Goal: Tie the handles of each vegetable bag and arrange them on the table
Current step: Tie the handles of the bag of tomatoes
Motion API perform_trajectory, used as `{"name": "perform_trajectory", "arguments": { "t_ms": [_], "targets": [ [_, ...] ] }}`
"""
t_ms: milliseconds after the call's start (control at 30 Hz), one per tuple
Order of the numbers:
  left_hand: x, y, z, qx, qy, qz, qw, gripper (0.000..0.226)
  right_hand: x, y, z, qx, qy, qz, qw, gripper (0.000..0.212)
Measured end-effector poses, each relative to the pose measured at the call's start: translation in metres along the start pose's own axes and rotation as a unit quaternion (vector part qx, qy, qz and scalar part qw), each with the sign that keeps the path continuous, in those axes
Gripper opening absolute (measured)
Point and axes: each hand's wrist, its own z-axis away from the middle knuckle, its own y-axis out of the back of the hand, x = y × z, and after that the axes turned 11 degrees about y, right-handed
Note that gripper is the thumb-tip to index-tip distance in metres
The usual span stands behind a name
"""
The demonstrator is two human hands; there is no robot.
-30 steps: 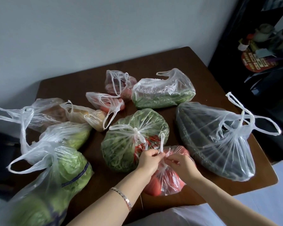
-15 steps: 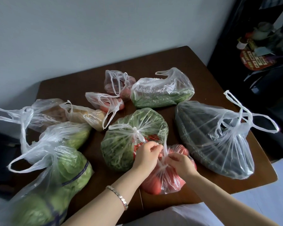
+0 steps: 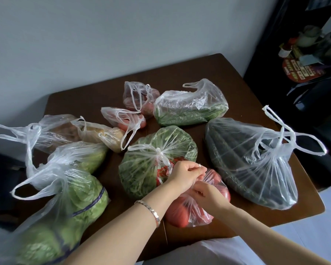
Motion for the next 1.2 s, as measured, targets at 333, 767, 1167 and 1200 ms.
{"name": "perform_trajectory", "arguments": {
  "t_ms": [333,767,1167,1200],
  "targets": [
    [-0.045,0.002,0.017,0.107,-0.162,-0.219,0.956,0.019,0.007,-0.002,-0.001,0.095,-0.16,-0.199,0.962,0.02],
    [-0.055,0.01,0.013,0.068,-0.115,-0.243,0.961,0.023,0.004,-0.006,0.008,0.17,-0.121,-0.113,0.971,0.02],
    [-0.052,0.009,0.004,-0.002,0.084,-0.134,0.987,0.018,0.0,-0.005,0.004,0.196,-0.188,-0.155,0.95,0.039],
    [-0.051,0.009,0.004,-0.001,0.103,-0.129,0.986,0.019,-0.002,-0.003,0.006,0.181,-0.165,-0.147,0.958,0.042]
  ]
}}
